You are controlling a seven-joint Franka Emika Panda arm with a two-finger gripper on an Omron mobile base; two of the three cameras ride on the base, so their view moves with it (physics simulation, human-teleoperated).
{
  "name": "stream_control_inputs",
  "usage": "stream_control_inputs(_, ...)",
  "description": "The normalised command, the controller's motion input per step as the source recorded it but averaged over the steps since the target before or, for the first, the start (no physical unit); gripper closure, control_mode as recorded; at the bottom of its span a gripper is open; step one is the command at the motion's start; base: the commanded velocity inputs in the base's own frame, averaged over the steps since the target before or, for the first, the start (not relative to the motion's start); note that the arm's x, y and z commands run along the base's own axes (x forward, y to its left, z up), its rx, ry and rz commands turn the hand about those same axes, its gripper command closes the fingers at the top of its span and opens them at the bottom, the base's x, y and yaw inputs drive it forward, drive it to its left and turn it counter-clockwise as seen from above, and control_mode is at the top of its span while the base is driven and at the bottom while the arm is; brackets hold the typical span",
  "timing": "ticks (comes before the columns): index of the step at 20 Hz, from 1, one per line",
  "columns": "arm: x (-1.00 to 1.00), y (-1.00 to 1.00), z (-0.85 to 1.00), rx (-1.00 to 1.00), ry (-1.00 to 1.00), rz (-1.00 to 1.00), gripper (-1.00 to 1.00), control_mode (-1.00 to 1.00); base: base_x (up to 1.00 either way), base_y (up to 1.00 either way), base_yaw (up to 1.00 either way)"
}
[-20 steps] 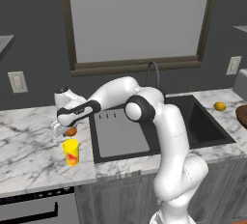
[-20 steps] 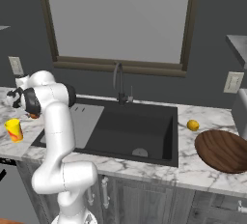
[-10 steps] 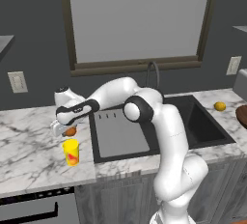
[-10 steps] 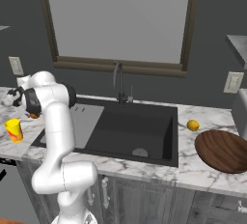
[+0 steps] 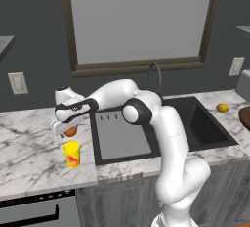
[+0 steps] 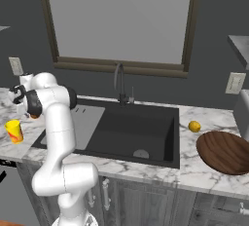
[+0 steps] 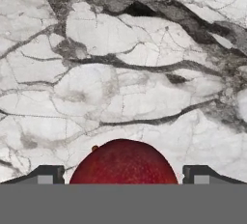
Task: Remove the mango and lemon from the sink. Then move the bowl and cup from the counter to the sink for washing.
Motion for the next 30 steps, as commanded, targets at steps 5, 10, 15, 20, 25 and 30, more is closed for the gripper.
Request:
stream_control_inputs(5,-0.04,0.0,-0.1,0.0,0.0,0.0,-1.0,-1.0,0.0,0.0,0.0)
stream_control_inputs(10,-0.22,0.0,0.01,0.0,0.0,0.0,-1.0,-1.0,0.0,0.0,0.0)
stream_control_inputs(15,-0.33,0.0,0.04,0.0,-0.01,-0.01,-1.0,-1.0,0.0,0.0,0.0)
stream_control_inputs(20,-0.29,-0.03,0.09,0.0,0.0,-0.03,-1.0,-1.0,0.0,0.0,0.0)
stream_control_inputs(25,-0.23,-0.07,0.26,0.0,-0.05,-0.03,-1.0,-1.0,0.0,0.0,0.0)
stream_control_inputs(30,-0.26,-0.13,0.32,0.0,-0.11,-0.03,-1.0,-1.0,0.0,0.0,0.0)
